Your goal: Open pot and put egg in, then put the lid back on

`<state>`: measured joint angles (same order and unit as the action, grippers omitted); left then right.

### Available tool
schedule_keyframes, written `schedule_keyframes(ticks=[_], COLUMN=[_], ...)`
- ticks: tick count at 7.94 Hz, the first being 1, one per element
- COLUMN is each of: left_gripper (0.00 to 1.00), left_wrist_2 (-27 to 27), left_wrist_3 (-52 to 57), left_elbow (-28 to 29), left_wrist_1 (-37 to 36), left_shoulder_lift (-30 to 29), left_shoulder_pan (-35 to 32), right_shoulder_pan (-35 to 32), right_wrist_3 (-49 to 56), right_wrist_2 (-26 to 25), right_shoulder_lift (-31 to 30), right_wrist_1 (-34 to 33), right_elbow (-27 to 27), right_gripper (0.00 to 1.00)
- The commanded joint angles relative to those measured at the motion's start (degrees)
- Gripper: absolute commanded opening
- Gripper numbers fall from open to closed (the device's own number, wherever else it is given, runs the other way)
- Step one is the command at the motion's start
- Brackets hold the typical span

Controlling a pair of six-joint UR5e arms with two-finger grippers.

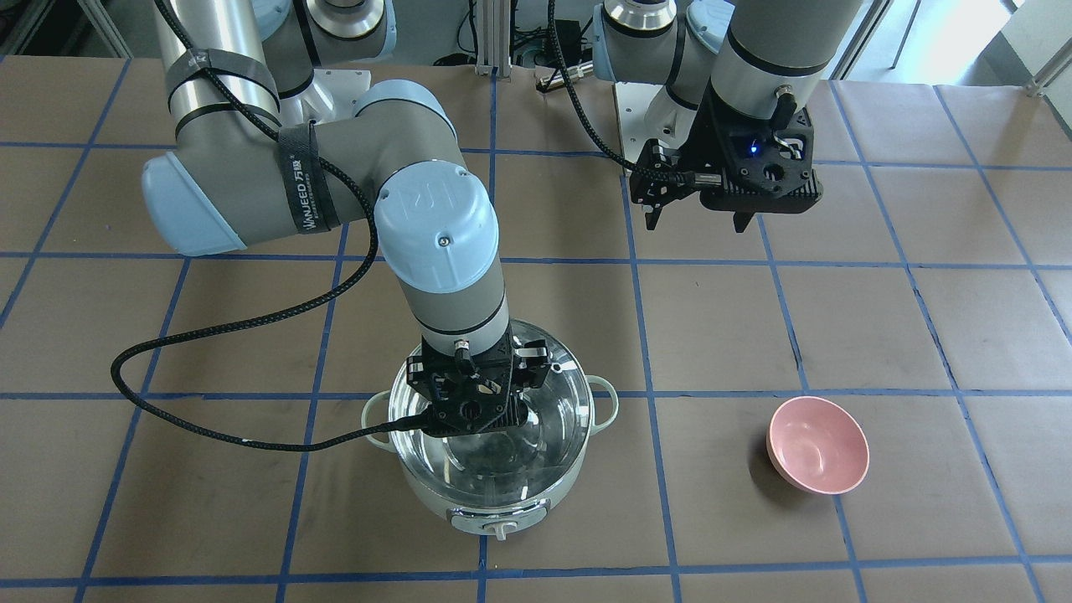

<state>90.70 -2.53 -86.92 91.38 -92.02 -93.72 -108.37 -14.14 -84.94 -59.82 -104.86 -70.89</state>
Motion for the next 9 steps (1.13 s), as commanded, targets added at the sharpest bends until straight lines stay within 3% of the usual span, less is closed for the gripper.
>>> schedule_keyframes(ticks=[1, 4, 7, 9], left_gripper=[1.00, 1.00, 1.00, 1.00], left_wrist_2=[0.0, -0.1, 0.0, -0.1], left_wrist_3=[0.0, 0.0, 0.1, 0.0], left_elbow=[0.0, 0.0, 0.0, -0.1], left_wrist_1=[0.0, 0.0, -0.1, -2.8], left_shoulder_lift=[0.0, 0.0, 0.0, -0.1], left_shoulder_pan=[0.0, -0.1, -0.1, -0.1], right_shoulder_pan=[0.0, 3.7, 15.3, 19.9], right_wrist_3=[-0.2, 1.6, 10.7, 11.8], right_wrist_2=[0.1, -2.1, -6.4, -6.8], right_shoulder_lift=[-0.9, -8.4, -19.9, -22.7], right_wrist_1=[0.3, 10.3, 11.7, 14.1], right_elbow=[0.0, -1.6, -10.0, -10.8], right_gripper=[1.00, 1.00, 1.00, 1.00])
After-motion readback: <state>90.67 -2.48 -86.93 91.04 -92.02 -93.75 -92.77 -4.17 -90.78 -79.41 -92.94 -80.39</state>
